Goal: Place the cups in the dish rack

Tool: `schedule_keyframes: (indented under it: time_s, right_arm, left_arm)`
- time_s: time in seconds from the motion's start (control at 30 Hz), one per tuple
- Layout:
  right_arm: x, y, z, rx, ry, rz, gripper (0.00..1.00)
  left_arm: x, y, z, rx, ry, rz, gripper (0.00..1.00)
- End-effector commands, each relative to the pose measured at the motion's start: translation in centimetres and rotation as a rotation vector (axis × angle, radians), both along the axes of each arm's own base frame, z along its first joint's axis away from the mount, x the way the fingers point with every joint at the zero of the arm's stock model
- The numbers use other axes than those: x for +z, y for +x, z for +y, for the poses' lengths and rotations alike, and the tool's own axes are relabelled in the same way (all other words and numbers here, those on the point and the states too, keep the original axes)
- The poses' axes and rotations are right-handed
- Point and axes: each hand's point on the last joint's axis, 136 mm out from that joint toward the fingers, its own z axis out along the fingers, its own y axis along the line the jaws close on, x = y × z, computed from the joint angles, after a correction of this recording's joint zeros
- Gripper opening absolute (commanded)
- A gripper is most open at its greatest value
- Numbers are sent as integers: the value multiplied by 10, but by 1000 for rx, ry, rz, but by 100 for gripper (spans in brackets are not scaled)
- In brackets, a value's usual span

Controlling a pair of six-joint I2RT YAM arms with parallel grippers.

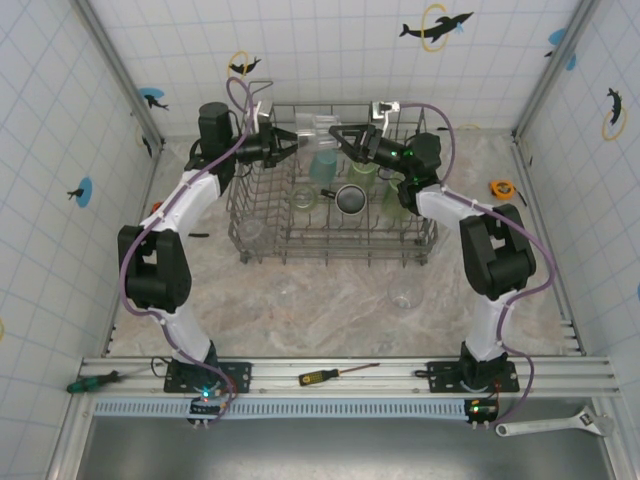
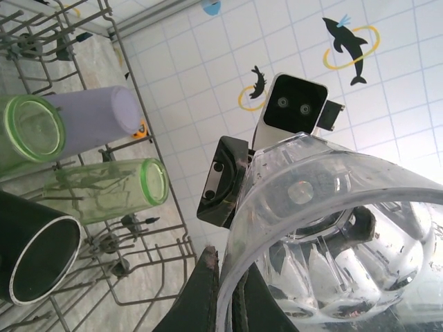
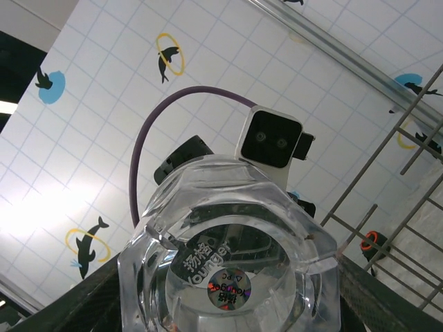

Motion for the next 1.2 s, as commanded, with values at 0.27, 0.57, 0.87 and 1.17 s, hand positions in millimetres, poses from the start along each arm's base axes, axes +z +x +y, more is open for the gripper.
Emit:
schedule_keyframes:
  time_s: [0.27,0.57,0.87,1.17]
  right_arm:
    - [27,-8,3,7,23,-78,35]
    - [28,-1,-4,-49,-23,-84,31]
    - [30,4,-4,-73,-48,-86,26]
    - [37,4,-6,-92,-54,-101,25]
  left_arm:
    - [8,7,3,45,-1,-64,6]
    - [8,15,11,91,6,-60,26]
    - [14,19,16,117,4,-74,40]
    - [14,20,21,130,9,-75,50]
